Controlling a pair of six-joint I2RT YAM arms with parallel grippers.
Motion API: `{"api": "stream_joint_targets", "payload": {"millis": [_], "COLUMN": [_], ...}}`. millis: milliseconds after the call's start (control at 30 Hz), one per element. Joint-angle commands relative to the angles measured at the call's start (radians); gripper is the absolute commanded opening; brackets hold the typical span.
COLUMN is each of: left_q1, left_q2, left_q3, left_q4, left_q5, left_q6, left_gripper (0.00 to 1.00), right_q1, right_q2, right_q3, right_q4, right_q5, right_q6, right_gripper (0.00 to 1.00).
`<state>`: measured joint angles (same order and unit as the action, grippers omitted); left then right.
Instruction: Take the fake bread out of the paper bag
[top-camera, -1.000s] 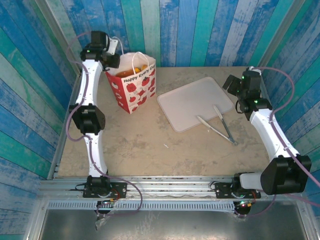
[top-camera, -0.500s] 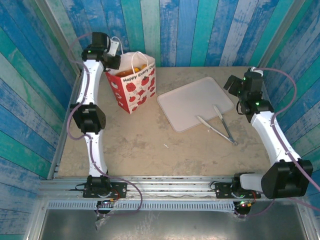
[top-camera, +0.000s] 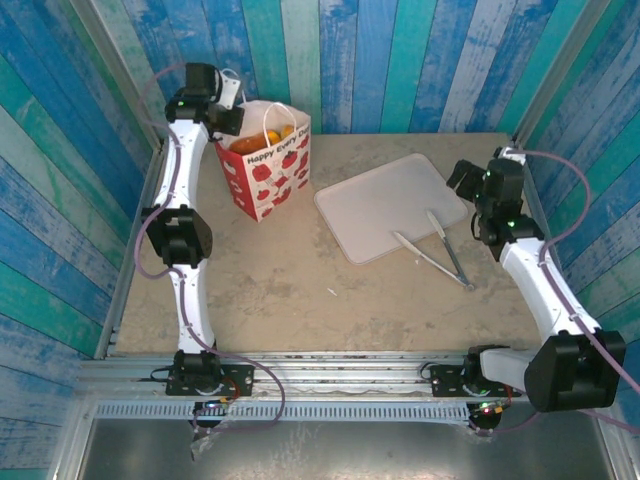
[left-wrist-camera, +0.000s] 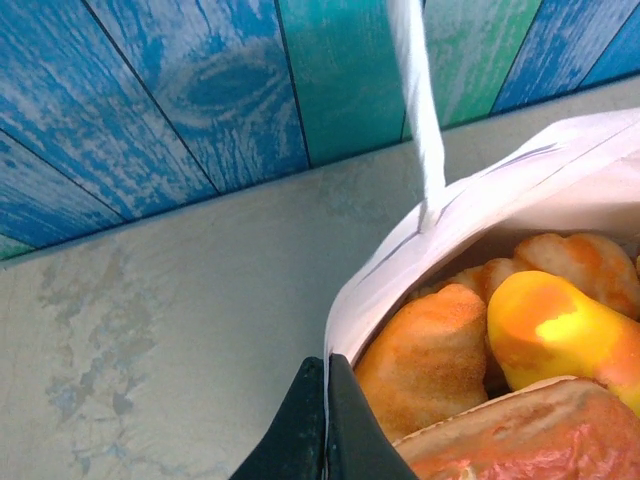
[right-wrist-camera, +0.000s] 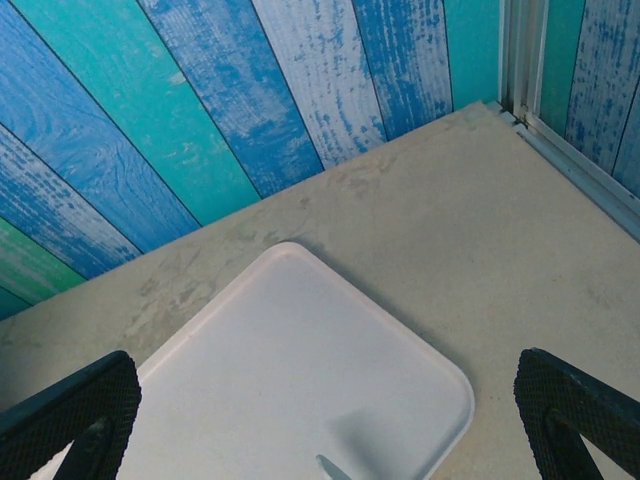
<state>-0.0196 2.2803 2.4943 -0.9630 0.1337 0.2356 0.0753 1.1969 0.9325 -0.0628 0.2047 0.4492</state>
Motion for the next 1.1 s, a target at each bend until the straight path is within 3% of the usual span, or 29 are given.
{"api": "stream_joint_targets", "payload": {"millis": [0, 300, 667, 1067], "left_q1": [-0.003, -0.044, -0.125, -0.167], "left_q2": [-0.002, -0.027, -0.05, -0.209], "left_q3": [0.036, 0.035, -0.016, -0.296], "left_q4": [0.152, 0.253, 0.327, 0.517], "left_q5": [0.017, -0.027, -0.128, -0.171], "left_q6": [0.033, 0.158, 0.281, 0.304], "left_gripper": [0.0, 0.0, 0.0, 0.0], "right_q1": [0.0, 0.014, 0.001, -0.133], "right_q2": [-0.039, -0.053, 0.089, 0.317], "right_q3": [-0.034, -0.063, 0.013, 0.137], "right_q4": [0.09, 0.087, -0.058, -0.182], "right_q5": [0.011, 0.019, 0.04, -0.204], "right_q6": [-0.019, -0.059, -0.107, -0.087], "right_gripper": [1.0, 1.0, 1.0, 1.0]}}
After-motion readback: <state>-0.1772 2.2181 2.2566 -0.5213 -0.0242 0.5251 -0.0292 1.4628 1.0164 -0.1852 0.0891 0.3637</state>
